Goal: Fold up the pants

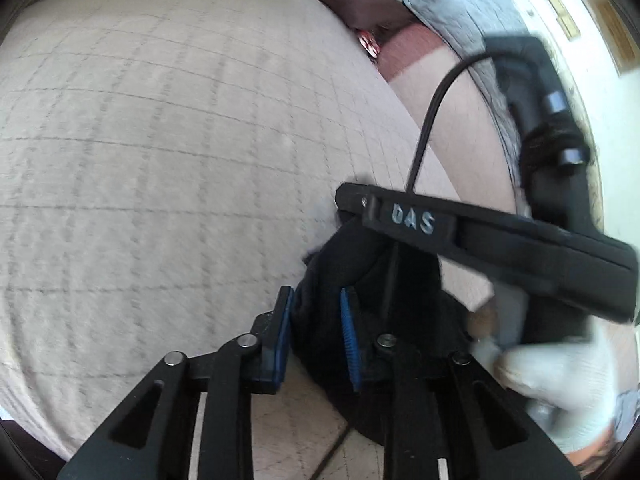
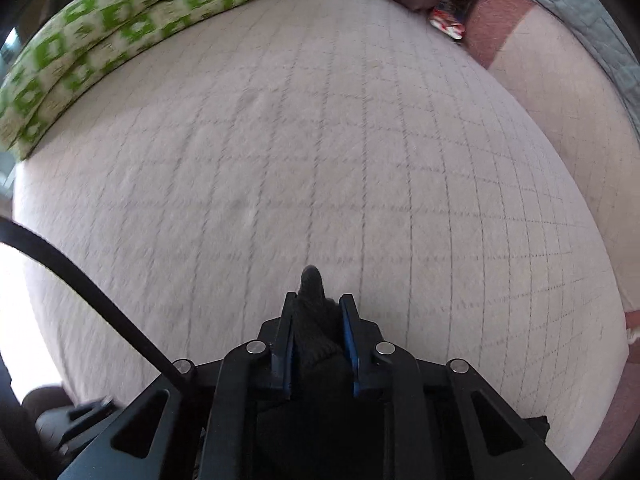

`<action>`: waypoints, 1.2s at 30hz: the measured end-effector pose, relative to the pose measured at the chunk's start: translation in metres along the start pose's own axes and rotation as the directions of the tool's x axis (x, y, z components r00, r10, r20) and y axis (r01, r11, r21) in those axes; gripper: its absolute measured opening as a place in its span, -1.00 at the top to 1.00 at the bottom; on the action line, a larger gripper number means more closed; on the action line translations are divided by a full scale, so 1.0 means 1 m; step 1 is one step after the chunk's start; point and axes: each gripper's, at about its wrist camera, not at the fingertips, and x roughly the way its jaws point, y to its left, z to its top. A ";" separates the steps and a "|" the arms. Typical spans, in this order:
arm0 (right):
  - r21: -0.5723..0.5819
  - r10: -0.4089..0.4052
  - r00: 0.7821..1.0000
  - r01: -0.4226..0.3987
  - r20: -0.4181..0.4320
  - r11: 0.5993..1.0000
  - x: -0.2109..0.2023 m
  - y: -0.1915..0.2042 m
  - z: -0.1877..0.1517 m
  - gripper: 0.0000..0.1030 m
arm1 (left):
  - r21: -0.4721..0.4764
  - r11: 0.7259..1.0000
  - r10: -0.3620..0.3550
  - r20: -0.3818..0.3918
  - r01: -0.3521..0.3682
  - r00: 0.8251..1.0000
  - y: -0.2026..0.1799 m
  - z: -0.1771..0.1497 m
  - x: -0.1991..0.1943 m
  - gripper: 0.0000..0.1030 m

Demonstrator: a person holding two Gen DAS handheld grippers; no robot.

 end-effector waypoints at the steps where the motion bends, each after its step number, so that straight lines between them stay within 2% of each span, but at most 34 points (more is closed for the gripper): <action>1: 0.018 0.030 0.999 -0.030 0.018 0.999 0.001 0.001 0.005 0.48 | -0.010 1.000 0.007 0.020 -0.007 1.000 0.003 0.001 -0.007 0.58; 3: 0.078 0.106 0.992 -0.111 0.068 0.991 -0.003 0.000 0.015 0.33 | -0.014 1.000 0.025 0.062 -0.024 0.998 0.006 0.002 -0.021 0.58; 6: 0.134 0.138 0.975 -0.162 0.174 0.978 -0.031 -0.016 0.015 0.25 | -0.029 0.998 0.064 0.122 -0.061 0.990 0.011 0.004 -0.041 0.57; 11: 0.202 0.134 0.954 -0.192 0.270 0.960 -0.081 -0.050 -0.026 0.23 | 0.008 0.997 0.073 0.146 -0.075 0.987 0.005 -0.003 -0.051 0.57; 12: 0.218 0.138 0.952 -0.200 0.272 0.955 -0.086 -0.058 -0.038 0.29 | 0.012 0.997 0.071 0.138 -0.074 0.988 0.004 -0.004 -0.052 0.57; 13: 0.233 0.141 0.953 -0.206 0.267 0.950 -0.089 -0.061 -0.051 0.56 | 0.013 0.997 0.071 0.128 -0.073 0.989 0.006 -0.010 -0.054 0.57; 15: 0.249 0.177 0.954 -0.237 0.241 0.939 -0.087 -0.063 -0.075 0.76 | 0.004 0.997 0.074 0.114 -0.075 0.991 0.004 -0.008 -0.047 0.57; 17: 0.252 0.212 0.951 -0.268 0.225 0.930 -0.078 -0.057 -0.089 0.77 | 0.004 0.997 0.080 0.102 -0.081 0.992 0.000 -0.009 -0.040 0.55; 20: 0.251 0.276 0.939 -0.324 0.206 0.912 -0.056 -0.048 -0.089 0.76 | 0.032 0.995 0.095 0.103 -0.099 0.990 -0.003 -0.014 -0.040 0.53; 23: 0.270 0.198 0.966 -0.238 0.166 0.933 -0.027 -0.038 -0.072 0.75 | 0.059 0.991 0.111 0.116 -0.118 0.987 -0.003 -0.018 -0.044 0.39; 25: 0.287 0.182 0.976 -0.210 0.120 0.935 -0.003 -0.034 -0.053 0.75 | 0.062 0.990 0.117 0.122 -0.125 0.986 -0.002 -0.019 -0.045 0.38; 28: 0.313 0.130 0.985 -0.161 0.117 0.936 0.000 -0.033 -0.041 0.74 | 0.057 0.990 0.119 0.122 -0.126 0.985 0.000 -0.018 -0.044 0.37; 30: 0.289 0.141 0.977 -0.184 0.162 0.939 -0.013 -0.034 -0.042 0.70 | 0.058 0.990 0.118 0.118 -0.125 0.986 -0.002 -0.018 -0.042 0.37; 32: 0.279 0.156 0.951 -0.231 0.267 0.932 -0.042 -0.044 -0.053 0.33 | 0.070 0.990 0.113 0.110 -0.121 0.987 -0.005 -0.019 -0.038 0.31; 33: 0.287 0.154 0.944 -0.240 0.291 0.927 -0.052 -0.050 -0.060 0.07 | 0.077 0.990 0.113 0.107 -0.122 0.988 -0.007 -0.021 -0.037 0.30; 34: 0.295 0.156 0.935 -0.254 0.319 0.921 -0.063 -0.058 -0.071 -0.01 | 0.089 0.989 0.113 0.104 -0.122 0.988 -0.010 -0.022 -0.035 0.28; 36: 0.312 0.153 0.921 -0.273 0.357 0.910 -0.085 -0.077 -0.099 -0.01 | 0.112 0.986 0.116 0.102 -0.127 0.988 -0.013 -0.025 -0.034 0.25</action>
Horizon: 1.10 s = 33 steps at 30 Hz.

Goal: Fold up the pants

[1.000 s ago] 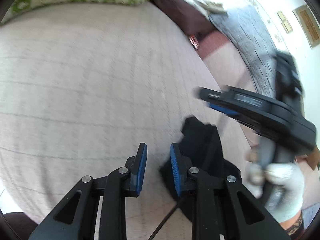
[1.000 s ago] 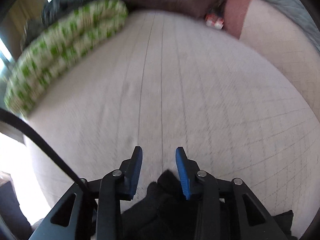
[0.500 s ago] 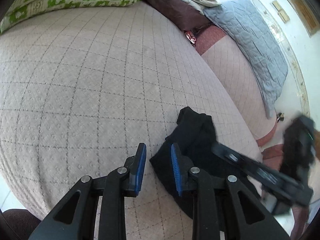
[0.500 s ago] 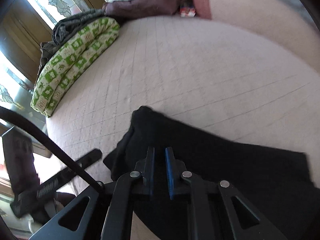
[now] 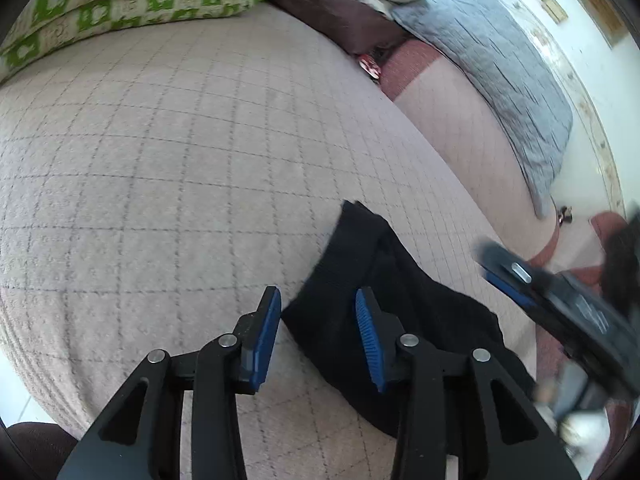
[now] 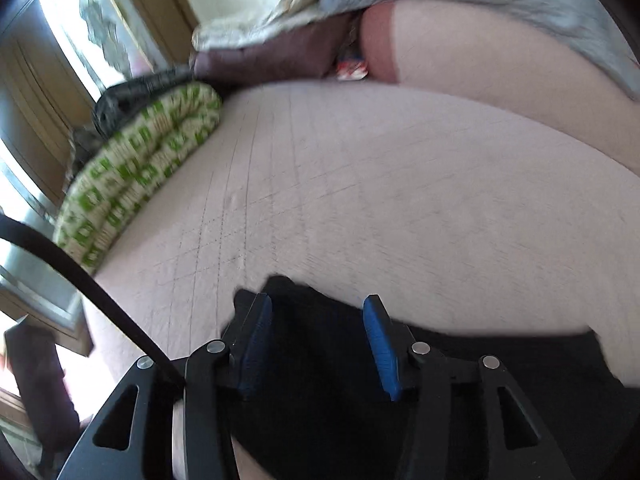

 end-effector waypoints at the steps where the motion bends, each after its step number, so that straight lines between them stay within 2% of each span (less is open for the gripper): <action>1: 0.008 -0.005 1.000 0.005 0.016 1.000 -0.016 -0.013 -0.006 -0.01 | 0.010 1.000 0.003 0.000 -0.003 1.000 -0.002 -0.002 0.000 0.23; 3: 0.031 -0.048 0.998 0.047 0.046 0.998 -0.049 -0.048 -0.020 -0.01 | 0.025 1.000 -0.010 -0.004 0.011 1.000 -0.004 -0.005 -0.002 0.22; 5: 0.058 -0.118 0.992 0.115 0.051 0.992 -0.069 -0.082 -0.025 -0.01 | 0.056 0.997 -0.056 -0.008 0.056 0.998 -0.011 -0.009 -0.005 0.20; 7: 0.102 -0.189 0.982 0.186 0.026 0.977 -0.083 -0.125 -0.025 -0.01 | 0.131 0.987 -0.093 -0.008 0.094 0.996 -0.031 -0.016 -0.008 0.20; 10: 0.171 -0.157 0.987 0.160 -0.032 0.972 -0.079 -0.168 -0.021 -0.04 | 0.276 0.952 -0.128 -0.042 0.135 0.991 -0.069 -0.036 -0.002 0.20; 14: 0.204 -0.146 0.986 0.159 -0.076 0.966 -0.053 -0.197 -0.012 -0.14 | 0.433 0.888 -0.117 -0.116 0.156 0.986 -0.110 -0.068 0.017 0.20; 17: 0.209 -0.137 0.985 0.156 -0.100 0.966 -0.033 -0.206 -0.006 -0.15 | 0.473 0.871 -0.055 -0.175 0.133 0.983 -0.116 -0.082 0.038 0.20; 19: 0.198 -0.125 0.982 0.152 -0.141 0.968 -0.017 -0.208 -0.004 -0.14 | 0.484 0.867 -0.032 -0.184 0.119 0.982 -0.119 -0.085 0.045 0.20; 20: 0.174 -0.145 0.975 0.174 -0.166 0.969 -0.008 -0.207 -0.004 -0.14 | 0.490 0.864 -0.032 -0.180 0.118 0.983 -0.120 -0.084 0.044 0.18; 21: 0.157 -0.153 0.973 0.181 -0.173 0.971 -0.004 -0.208 -0.005 -0.10 | 0.490 0.863 -0.033 -0.181 0.119 0.983 -0.120 -0.084 0.044 0.16; 23: 0.134 -0.135 0.976 0.158 -0.171 0.978 -0.004 -0.205 -0.005 0.60 | 0.478 0.870 -0.035 -0.187 0.122 0.982 -0.121 -0.082 0.047 0.16; 24: 0.142 -0.135 0.975 0.160 -0.175 0.977 -0.005 -0.205 -0.004 0.74 | 0.473 0.872 -0.036 -0.189 0.123 0.981 -0.121 -0.081 0.048 0.16; 31: 0.161 -0.217 0.969 0.235 -0.121 0.959 -0.011 -0.211 0.021 0.90 | 0.499 0.860 -0.021 -0.177 0.109 0.984 -0.129 -0.083 0.051 0.08; 32: 0.155 -0.240 0.963 0.257 -0.118 0.954 -0.007 -0.213 0.026 0.99 | 0.502 0.858 -0.021 -0.176 0.108 0.984 -0.129 -0.084 0.051 0.06; 33: 0.152 -0.260 0.958 0.276 -0.117 0.949 -0.004 -0.213 0.030 0.99 | 0.507 0.856 -0.019 -0.174 0.106 0.985 -0.130 -0.084 0.051 0.05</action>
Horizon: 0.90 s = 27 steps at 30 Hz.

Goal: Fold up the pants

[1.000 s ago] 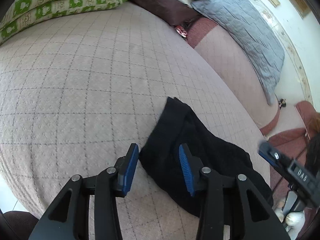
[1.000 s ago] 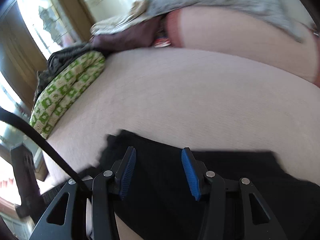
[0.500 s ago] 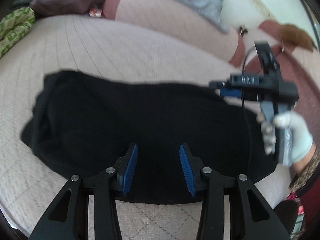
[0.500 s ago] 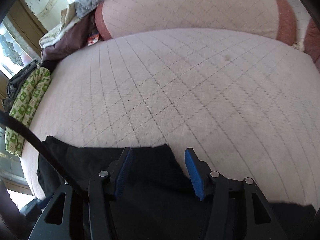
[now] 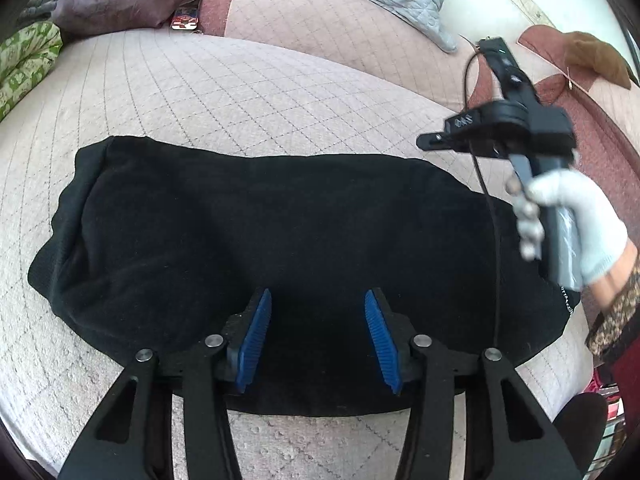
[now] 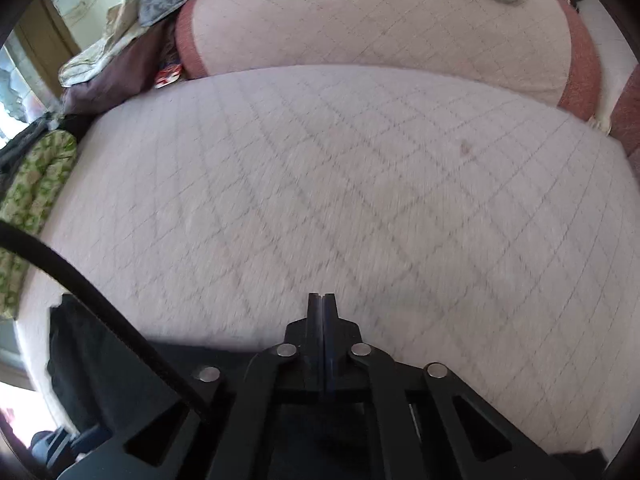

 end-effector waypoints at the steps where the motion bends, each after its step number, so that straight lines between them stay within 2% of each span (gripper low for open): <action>1: 0.006 -0.018 1.000 0.018 0.007 1.000 0.002 0.001 0.004 0.99 | 0.003 1.000 0.002 0.000 -0.002 1.000 0.001 -0.001 0.000 0.04; 3: 0.029 -0.041 0.999 0.040 0.021 0.999 0.003 -0.004 0.010 0.98 | 0.003 1.000 0.000 0.002 0.000 1.000 0.000 -0.001 0.000 0.02; 5: 0.067 -0.005 0.999 0.002 0.038 0.998 -0.006 -0.011 0.010 0.97 | -0.002 1.000 -0.006 0.000 0.006 1.000 0.002 -0.003 -0.001 0.02; 8: 0.067 0.020 0.998 -0.024 0.063 0.997 -0.033 -0.017 -0.004 0.71 | -0.025 0.999 -0.026 -0.006 0.026 1.000 0.005 0.000 0.000 0.02; 10: 0.052 0.045 0.996 -0.049 0.077 0.997 -0.058 -0.016 -0.031 0.60 | -0.049 0.998 -0.047 -0.008 0.046 0.999 0.010 0.001 -0.002 0.02; 14: 0.002 0.097 0.991 -0.097 0.087 0.995 -0.095 -0.004 -0.106 0.60 | -0.100 0.992 -0.072 0.002 0.072 0.997 0.021 0.003 -0.009 0.02; 18: -0.048 0.085 0.982 -0.078 0.167 0.996 -0.122 0.018 -0.179 0.60 | -0.143 0.985 -0.097 0.010 0.098 0.995 0.030 -0.002 -0.013 0.02; 19: -0.056 0.087 0.982 -0.079 0.166 0.995 -0.121 0.022 -0.192 0.60 | -0.144 0.985 -0.098 0.011 0.099 0.995 0.030 -0.002 -0.014 0.02; 20: -0.056 0.100 0.988 -0.094 0.120 0.994 -0.112 0.027 -0.208 0.60 | -0.141 0.985 -0.096 0.014 0.097 0.995 0.030 -0.004 -0.015 0.02; 21: -0.045 0.101 0.990 -0.097 0.097 0.994 -0.108 0.026 -0.217 0.59 | -0.137 0.986 -0.096 0.017 0.098 0.995 0.031 -0.005 -0.017 0.02; 23: -0.013 0.128 0.980 -0.127 0.154 0.992 -0.115 0.021 -0.235 0.58 | -0.124 0.988 -0.092 0.023 0.094 0.996 0.030 -0.008 -0.020 0.02; 27: 0.084 0.172 0.978 -0.183 0.120 0.980 -0.129 -0.003 -0.244 0.56 | -0.090 0.992 -0.091 0.026 0.093 0.995 0.025 -0.012 -0.024 -0.09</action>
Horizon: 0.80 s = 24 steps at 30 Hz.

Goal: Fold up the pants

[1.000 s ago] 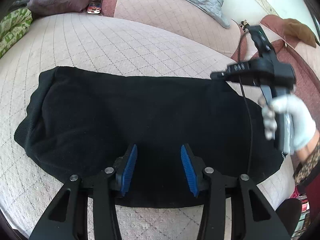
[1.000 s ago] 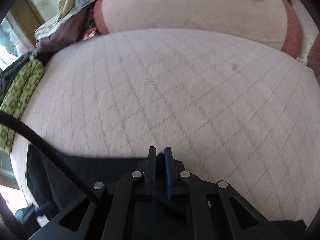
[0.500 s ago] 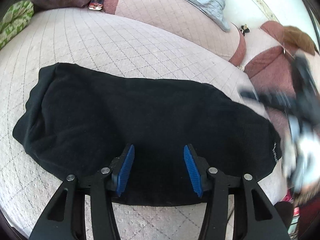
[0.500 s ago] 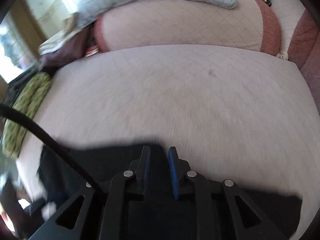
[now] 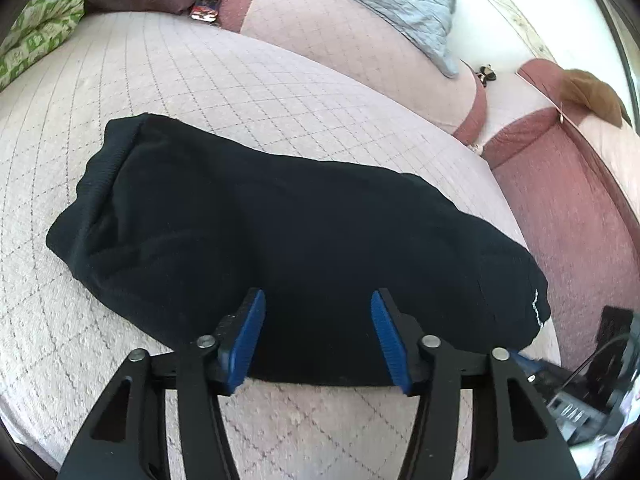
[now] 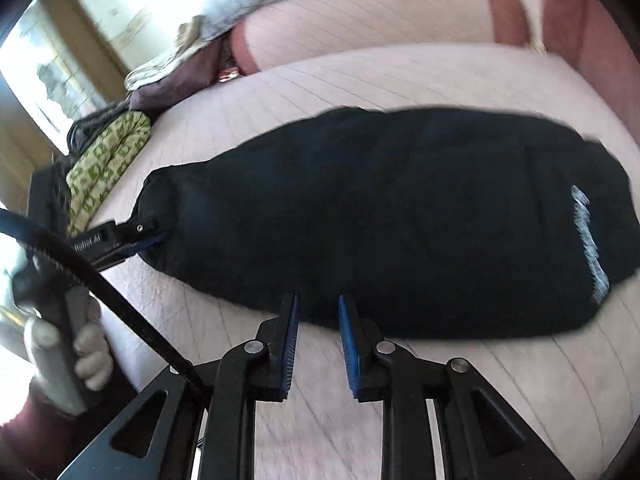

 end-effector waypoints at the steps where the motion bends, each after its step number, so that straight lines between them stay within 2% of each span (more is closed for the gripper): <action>1: 0.017 -0.017 0.999 0.016 0.033 1.000 -0.014 -0.010 0.000 0.56 | 0.009 1.000 0.002 0.001 -0.002 1.000 -0.002 -0.001 -0.001 -0.10; 3: 0.060 -0.053 0.994 0.047 0.091 0.997 -0.039 -0.028 -0.002 0.45 | 0.025 1.000 -0.013 -0.014 0.013 1.000 -0.006 -0.002 -0.004 -0.10; 6: 0.205 -0.109 0.979 0.072 0.174 0.976 -0.076 -0.070 -0.007 0.02 | 0.069 0.997 -0.020 -0.026 0.022 0.999 -0.020 0.001 -0.010 -0.10; 7: 0.280 -0.148 0.970 0.089 0.194 0.956 -0.087 -0.089 -0.011 -0.06 | 0.084 0.996 -0.031 -0.021 0.032 0.999 -0.028 0.004 -0.013 -0.10; 9: 0.391 -0.178 0.962 0.085 0.208 0.917 -0.096 -0.115 -0.018 -0.08 | 0.094 0.993 -0.066 -0.029 0.068 0.997 -0.044 0.013 -0.013 -0.10; 11: 0.476 -0.145 0.963 0.020 0.227 0.879 -0.093 -0.135 -0.026 -0.11 | 0.092 0.989 -0.107 -0.058 0.112 0.993 -0.063 0.023 -0.005 -0.10; 13: 0.512 -0.137 0.964 0.001 0.228 0.859 -0.087 -0.145 -0.028 -0.11 | 0.109 0.984 -0.130 -0.084 0.139 0.988 -0.091 0.028 0.008 -0.10; 17: 0.584 -0.118 0.966 -0.041 0.231 0.811 -0.071 -0.164 -0.035 -0.10 | 0.202 0.967 -0.125 -0.141 0.153 0.982 -0.147 0.023 0.038 -0.10; 21: 0.589 -0.089 0.956 -0.097 0.279 0.802 -0.068 -0.178 -0.040 -0.16 | 0.279 0.944 -0.124 -0.197 0.176 0.973 -0.194 0.005 0.070 -0.10; 24: 0.593 -0.047 0.949 -0.156 0.312 0.790 -0.067 -0.186 -0.041 -0.25 | 0.287 0.939 -0.128 -0.227 0.192 0.965 -0.211 -0.004 0.091 -0.10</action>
